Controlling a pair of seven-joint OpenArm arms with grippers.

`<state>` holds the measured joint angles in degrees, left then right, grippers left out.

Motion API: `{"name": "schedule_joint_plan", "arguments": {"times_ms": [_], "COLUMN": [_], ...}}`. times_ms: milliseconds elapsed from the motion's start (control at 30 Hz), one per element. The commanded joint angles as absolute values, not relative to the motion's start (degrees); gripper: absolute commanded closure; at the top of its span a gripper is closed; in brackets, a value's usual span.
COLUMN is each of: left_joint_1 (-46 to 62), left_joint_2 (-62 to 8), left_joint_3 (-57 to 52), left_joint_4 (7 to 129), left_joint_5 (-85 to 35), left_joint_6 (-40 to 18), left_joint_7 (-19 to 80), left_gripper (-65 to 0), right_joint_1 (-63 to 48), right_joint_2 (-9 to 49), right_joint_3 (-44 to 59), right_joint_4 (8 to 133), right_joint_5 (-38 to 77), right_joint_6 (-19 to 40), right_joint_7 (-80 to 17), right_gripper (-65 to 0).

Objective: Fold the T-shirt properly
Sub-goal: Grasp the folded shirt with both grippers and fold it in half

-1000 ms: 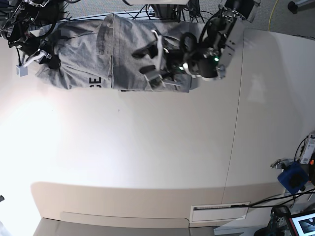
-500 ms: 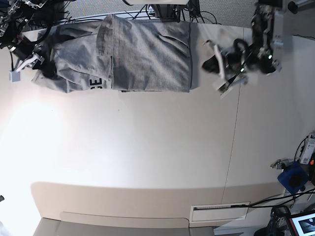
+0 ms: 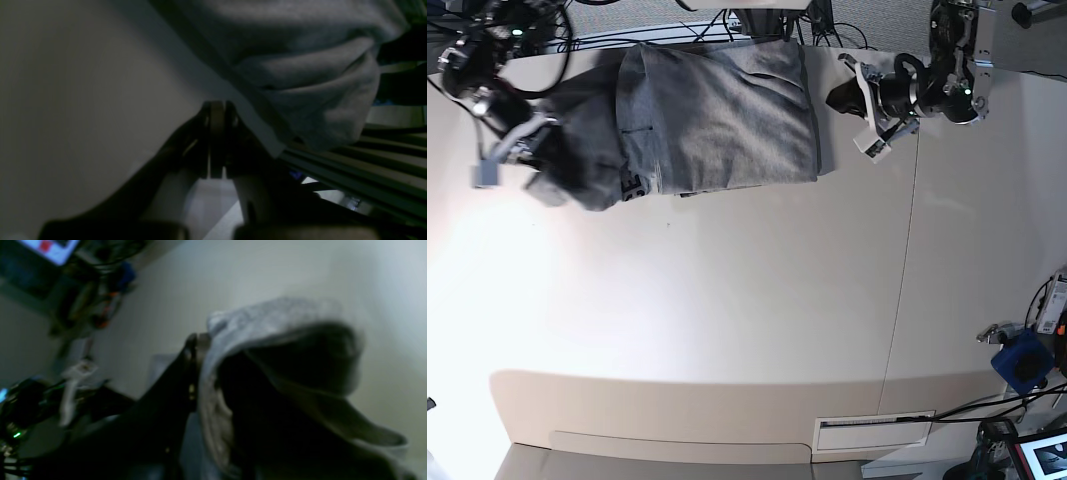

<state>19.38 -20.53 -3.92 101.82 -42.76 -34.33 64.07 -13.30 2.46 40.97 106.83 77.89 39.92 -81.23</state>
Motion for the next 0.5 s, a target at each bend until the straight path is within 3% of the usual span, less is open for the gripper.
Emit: {"name": "schedule_joint_plan", "arguments": {"times_ms": [0,133,467], "left_joint_1": [19.18,19.18,19.03], "left_joint_2": [-21.06,-21.10,-20.29], "left_joint_3": [-4.23,-2.50,4.43], "left_joint_4": [102.35,102.10,102.10], "left_joint_5": [-43.77,-43.72,-41.87], "left_joint_6": [-34.50,-34.50,-34.46], "left_joint_7": [63.37,63.09,61.58], "left_gripper": [0.0,0.0,0.0], "right_joint_1": [-12.86,-12.86,-12.84], "right_joint_2": [1.85,-1.67,-6.70], "right_joint_3": [38.96,28.36,6.04], "right_joint_4": [108.42,108.68,108.68], "right_joint_5": [79.85,75.44,60.40], "right_joint_6": [40.00,40.00,40.00], "right_joint_7": [-80.00,-80.00,-69.82], "right_gripper": [0.0,0.0,0.0]}}
